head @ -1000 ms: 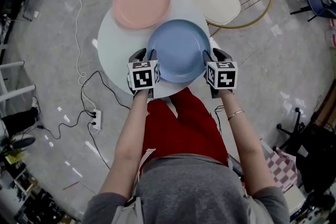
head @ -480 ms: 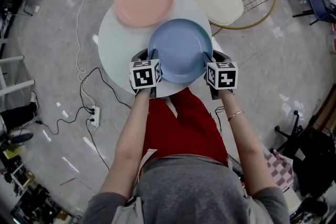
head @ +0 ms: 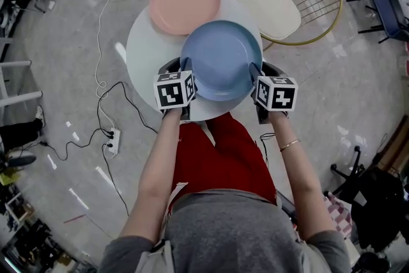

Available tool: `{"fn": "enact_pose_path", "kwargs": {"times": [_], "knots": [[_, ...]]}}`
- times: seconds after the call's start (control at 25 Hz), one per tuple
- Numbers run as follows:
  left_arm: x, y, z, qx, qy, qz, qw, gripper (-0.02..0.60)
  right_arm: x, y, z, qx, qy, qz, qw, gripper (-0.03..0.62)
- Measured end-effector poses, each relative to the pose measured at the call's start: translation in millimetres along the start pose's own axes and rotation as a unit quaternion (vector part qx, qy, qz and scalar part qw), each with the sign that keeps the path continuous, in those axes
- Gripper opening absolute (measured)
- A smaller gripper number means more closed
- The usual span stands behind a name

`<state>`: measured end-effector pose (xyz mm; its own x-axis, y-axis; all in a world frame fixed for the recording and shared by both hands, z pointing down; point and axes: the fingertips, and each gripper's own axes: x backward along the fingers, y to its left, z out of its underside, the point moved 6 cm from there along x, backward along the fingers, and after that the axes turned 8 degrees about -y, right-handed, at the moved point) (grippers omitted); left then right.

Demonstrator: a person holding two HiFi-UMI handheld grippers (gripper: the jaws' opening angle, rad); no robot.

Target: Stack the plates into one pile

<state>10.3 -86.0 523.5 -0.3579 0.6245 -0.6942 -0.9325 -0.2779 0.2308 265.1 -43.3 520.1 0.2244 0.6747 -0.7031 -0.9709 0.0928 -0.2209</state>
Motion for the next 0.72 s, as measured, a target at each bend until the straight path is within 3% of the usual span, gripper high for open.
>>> {"fn": "enact_pose_path", "kwargs": {"times": [0.72], "knots": [[-13.6,76.8,-84.3,0.033,-0.061,-0.033,0.997,0.074,-73.7,51.2,-96.8,0.049,-0.015,-0.046,0.998,0.13]]}}
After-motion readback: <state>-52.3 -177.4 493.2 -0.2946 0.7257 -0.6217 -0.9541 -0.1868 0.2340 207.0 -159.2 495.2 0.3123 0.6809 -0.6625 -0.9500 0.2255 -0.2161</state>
